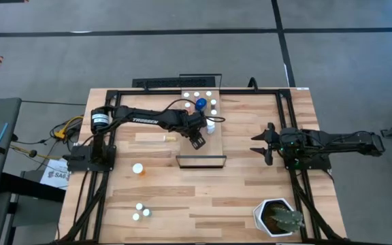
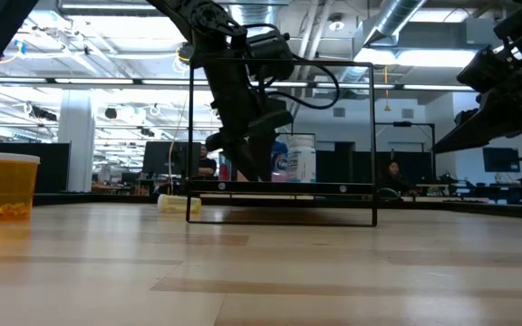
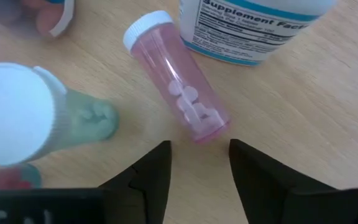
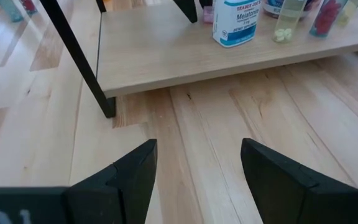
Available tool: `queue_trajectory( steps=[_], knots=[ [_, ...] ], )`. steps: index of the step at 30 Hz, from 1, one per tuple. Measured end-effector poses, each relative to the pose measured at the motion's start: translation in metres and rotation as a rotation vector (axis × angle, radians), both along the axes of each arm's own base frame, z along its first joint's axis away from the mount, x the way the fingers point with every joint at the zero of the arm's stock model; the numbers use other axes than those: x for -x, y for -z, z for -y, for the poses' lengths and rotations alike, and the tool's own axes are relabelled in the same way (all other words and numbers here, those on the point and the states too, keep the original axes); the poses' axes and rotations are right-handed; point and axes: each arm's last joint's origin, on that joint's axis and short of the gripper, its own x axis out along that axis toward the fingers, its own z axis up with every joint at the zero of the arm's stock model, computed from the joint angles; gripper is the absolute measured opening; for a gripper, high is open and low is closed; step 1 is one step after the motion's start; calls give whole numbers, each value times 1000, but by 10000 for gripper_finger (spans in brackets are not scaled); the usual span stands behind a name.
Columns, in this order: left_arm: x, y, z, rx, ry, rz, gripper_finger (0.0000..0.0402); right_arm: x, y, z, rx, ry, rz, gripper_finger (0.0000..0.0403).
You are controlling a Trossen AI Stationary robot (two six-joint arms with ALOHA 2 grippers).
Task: Pick and place medicine bottles onto shelf by color
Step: Put the pink pill bottle on the shelf
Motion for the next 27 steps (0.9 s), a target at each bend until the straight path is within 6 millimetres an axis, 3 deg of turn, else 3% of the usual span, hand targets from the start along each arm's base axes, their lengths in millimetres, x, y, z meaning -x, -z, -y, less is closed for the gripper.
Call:
queue_trajectory(
  steps=[12,16,27],
  knots=[
    [2,-8,3,16,-3,20,142,0,1,0,-1,0,-10,255],
    [2,-19,6,-35,-19,58,142,0,1,0,0,-1,-9,255],
    [-5,-23,9,-83,-109,142,142,0,1,0,-1,0,-11,255]
  ],
)
